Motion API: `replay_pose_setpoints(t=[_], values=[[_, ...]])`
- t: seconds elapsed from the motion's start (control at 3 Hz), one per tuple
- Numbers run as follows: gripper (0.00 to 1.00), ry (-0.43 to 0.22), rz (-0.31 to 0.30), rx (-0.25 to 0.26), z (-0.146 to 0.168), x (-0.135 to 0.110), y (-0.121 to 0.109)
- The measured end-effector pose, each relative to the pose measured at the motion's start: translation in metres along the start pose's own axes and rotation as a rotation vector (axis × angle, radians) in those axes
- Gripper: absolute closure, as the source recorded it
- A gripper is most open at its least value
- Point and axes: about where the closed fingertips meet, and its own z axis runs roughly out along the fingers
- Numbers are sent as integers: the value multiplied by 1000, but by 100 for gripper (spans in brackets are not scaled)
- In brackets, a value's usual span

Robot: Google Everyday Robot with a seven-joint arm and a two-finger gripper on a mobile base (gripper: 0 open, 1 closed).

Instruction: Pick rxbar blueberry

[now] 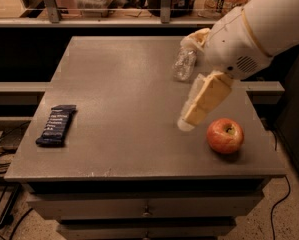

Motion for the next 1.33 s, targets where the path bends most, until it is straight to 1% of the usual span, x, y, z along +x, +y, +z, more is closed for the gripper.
replay_pose_setpoints(t=[0.33,0.67,1.0,1.33], values=[[0,-75,-13,-21,39,-27,-4],[0,-133,-38,-57,79,-54,-3],[0,-188,-68,-102,115,-83,1],[0,-260,-92,-175,151,-117,13]])
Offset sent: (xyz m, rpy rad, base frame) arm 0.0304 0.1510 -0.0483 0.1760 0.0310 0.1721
